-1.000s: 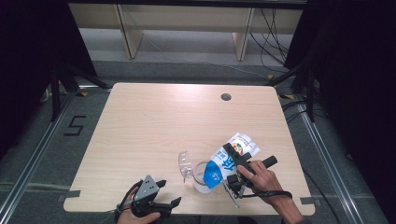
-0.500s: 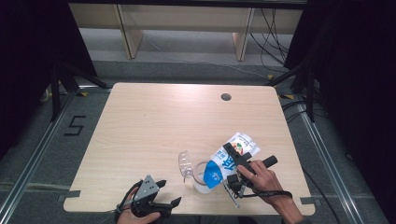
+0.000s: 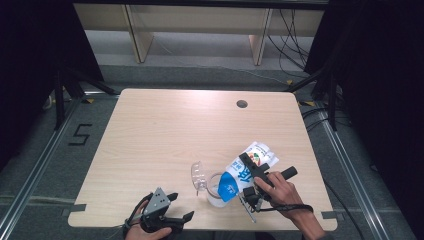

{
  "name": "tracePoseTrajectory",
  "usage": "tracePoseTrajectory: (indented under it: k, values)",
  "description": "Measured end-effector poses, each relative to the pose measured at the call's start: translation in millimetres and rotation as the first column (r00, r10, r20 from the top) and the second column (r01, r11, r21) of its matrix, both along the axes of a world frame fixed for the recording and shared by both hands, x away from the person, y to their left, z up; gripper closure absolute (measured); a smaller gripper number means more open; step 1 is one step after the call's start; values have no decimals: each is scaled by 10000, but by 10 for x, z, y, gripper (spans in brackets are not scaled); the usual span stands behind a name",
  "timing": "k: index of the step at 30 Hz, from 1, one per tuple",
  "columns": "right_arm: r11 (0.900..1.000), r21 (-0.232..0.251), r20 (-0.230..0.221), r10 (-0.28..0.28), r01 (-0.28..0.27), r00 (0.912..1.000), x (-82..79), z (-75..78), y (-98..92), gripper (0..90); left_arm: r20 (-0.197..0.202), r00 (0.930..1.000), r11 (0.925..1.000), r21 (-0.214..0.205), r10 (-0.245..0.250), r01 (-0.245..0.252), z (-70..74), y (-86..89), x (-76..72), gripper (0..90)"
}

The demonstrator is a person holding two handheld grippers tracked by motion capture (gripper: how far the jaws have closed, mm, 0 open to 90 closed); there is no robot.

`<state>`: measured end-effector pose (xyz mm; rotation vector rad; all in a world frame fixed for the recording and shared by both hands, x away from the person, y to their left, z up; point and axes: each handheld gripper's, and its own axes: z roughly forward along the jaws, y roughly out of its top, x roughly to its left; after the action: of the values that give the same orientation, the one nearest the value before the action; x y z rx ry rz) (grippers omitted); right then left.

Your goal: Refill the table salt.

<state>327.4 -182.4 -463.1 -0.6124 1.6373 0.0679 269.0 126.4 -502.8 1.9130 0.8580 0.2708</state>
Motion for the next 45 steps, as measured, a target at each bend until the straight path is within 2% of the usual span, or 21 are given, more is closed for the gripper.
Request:
tracePoseTrajectory:
  k: [7,9,10,12,17,19,20,21,24,26,28,29,30,31,33,37,38,40,42,44,45]
  values:
    - [10000,-49,-30,-79,79,10000,-6,5,2,521,29,10000,10000,14,-33,33,0,1,3,185]
    - [9999,-61,-25,-81,81,10000,-6,3,3,522,-184,9996,9997,-112,196,-198,-2,-9,-13,185]
    - [9997,30,-87,-255,255,9996,-17,-7,-4,523,-146,9998,9998,-102,165,-167,-2,-8,-11,185]
    - [9998,-6,-89,-201,201,9998,-14,-9,-3,525,28,10000,10000,13,-29,28,0,1,3,185]
    - [9998,3,-76,-203,203,9998,-14,-11,-4,528,28,10000,10000,16,-34,34,0,1,2,185]
    - [9998,19,-67,-209,209,9998,-14,-10,-5,530,-177,9997,9998,-109,184,-186,-3,-10,-13,185]
    - [9993,79,-172,-357,359,9992,-17,-19,-12,530,-172,9997,9998,-111,178,-180,-3,-10,-13,185]
    - [9996,-112,-64,-269,268,9996,-15,-4,-5,530,-159,9997,9998,-103,162,-164,-3,-9,-11,185]
    - [9998,-4,-56,-224,224,9997,-11,-8,-7,532,-159,9998,9998,-112,149,-151,-4,-10,-9,185]
    - [9991,37,-190,-431,432,9989,-18,-21,-16,533,-167,9998,9998,-119,146,-148,-5,-11,-10,185]
    - [9993,66,-170,-359,360,9992,-14,-22,-14,534,-171,9997,9998,-124,164,-166,-5,-11,-11,185]
    - [9998,-140,-36,-149,149,9999,-7,-5,-1,534,-173,9997,9998,-107,148,-150,-4,-10,-11,185]
    - [9996,35,-177,-285,286,9994,-10,-21,-10,535,-161,9998,9999,-100,123,-124,-4,-10,-11,185]
    - [9998,-150,-39,-126,126,9999,-7,-5,0,535,-180,9998,9998,-120,129,-131,-4,-11,-11,185]
    - [9998,11,-91,-222,222,9997,-13,-15,-6,537,-172,9998,9998,-109,140,-142,-4,-11,-10,185]
    - [9997,-42,-97,-260,260,9996,-13,-9,-9,538,-178,9997,9998,-109,168,-170,-5,-12,-11,185]
    - [9994,90,-169,-326,327,9993,-12,-20,-14,538,-187,9997,9998,-92,186,-188,-3,-13,-15,185]
    - [9998,-148,-22,-91,91,10000,-4,6,1,539,-89,9999,9999,-59,105,-106,-4,-9,-8,185]
    - [9997,73,-125,-220,221,9997,-9,-13,-9,538,-65,10000,10000,-6,65,-65,0,-6,-6,185]
    - [9997,-175,-9,-144,144,9999,-11,6,3,539,-50,10000,10000,-13,14,-14,-1,-3,-3,185]
    - [9997,21,-83,-229,229,9997,-16,-10,-6,540,-172,9997,9998,-105,175,-177,-4,-11,-12,185]
